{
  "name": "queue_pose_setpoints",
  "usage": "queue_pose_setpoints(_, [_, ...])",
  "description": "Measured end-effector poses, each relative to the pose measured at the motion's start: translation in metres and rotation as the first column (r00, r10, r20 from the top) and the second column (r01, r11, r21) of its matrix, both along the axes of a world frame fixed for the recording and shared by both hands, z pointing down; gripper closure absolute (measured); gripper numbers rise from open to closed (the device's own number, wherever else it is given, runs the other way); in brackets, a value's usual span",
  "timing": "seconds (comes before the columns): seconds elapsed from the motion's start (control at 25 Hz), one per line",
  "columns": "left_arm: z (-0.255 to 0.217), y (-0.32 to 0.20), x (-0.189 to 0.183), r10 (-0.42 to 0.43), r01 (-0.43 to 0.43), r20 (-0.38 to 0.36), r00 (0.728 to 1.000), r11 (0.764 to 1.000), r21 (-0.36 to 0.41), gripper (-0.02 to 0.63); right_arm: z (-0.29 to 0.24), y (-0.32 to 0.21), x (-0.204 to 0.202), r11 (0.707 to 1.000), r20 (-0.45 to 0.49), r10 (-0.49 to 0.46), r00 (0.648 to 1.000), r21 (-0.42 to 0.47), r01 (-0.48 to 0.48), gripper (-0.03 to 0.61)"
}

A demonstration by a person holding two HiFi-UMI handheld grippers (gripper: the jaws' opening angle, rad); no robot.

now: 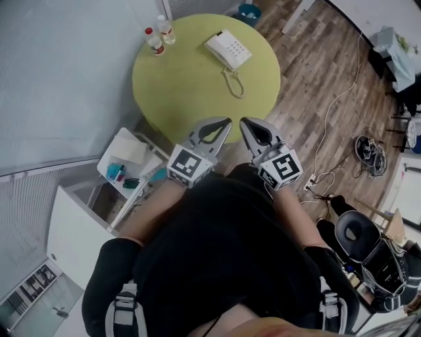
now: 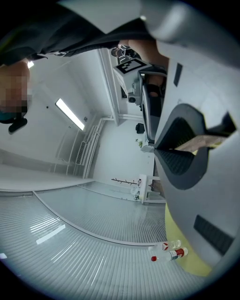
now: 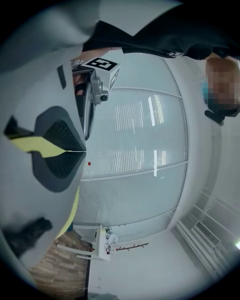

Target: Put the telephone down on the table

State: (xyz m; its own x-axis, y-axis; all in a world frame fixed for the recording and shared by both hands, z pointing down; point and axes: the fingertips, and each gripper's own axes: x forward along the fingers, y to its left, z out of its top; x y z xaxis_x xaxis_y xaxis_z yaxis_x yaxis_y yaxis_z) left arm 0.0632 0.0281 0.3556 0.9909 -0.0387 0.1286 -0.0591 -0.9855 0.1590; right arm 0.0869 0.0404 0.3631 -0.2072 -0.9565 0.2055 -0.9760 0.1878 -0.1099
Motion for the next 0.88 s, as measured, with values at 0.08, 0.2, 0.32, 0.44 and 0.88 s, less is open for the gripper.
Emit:
queue_pose_setpoints(0.08, [0.003,-0.009,0.002,-0.005,0.005,0.005,1.0,1.0,-0.008,0.601,0.002,-0.008,0.003,1.0,0.0,-0.004,1.0,-0.002,0.004,0.561])
queue_pose_setpoints(0.2, [0.007,-0.021,0.009,-0.019,0.02,0.014,1.0,1.0,-0.011,0.601,0.004,-0.018,0.013,1.0,0.004,-0.01,1.0,-0.007,0.01,0.561])
queue_pose_setpoints(0.32, [0.009,-0.033,0.021,-0.044,0.044,0.018,0.999,0.999,-0.008,0.601,0.006,-0.031,0.03,1.0,0.012,-0.021,1.0,-0.007,0.021,0.561])
queue_pose_setpoints(0.44, [0.009,-0.047,0.035,-0.081,0.081,0.014,0.997,0.997,0.0,0.601,0.009,-0.05,0.045,0.998,0.009,-0.055,0.998,-0.001,0.055,0.561])
queue_pose_setpoints(0.88, [0.032,-0.117,0.084,-0.275,0.276,0.067,0.959,0.961,-0.005,0.601,0.032,-0.123,0.102,0.968,0.0,-0.249,0.968,-0.04,0.249,0.561])
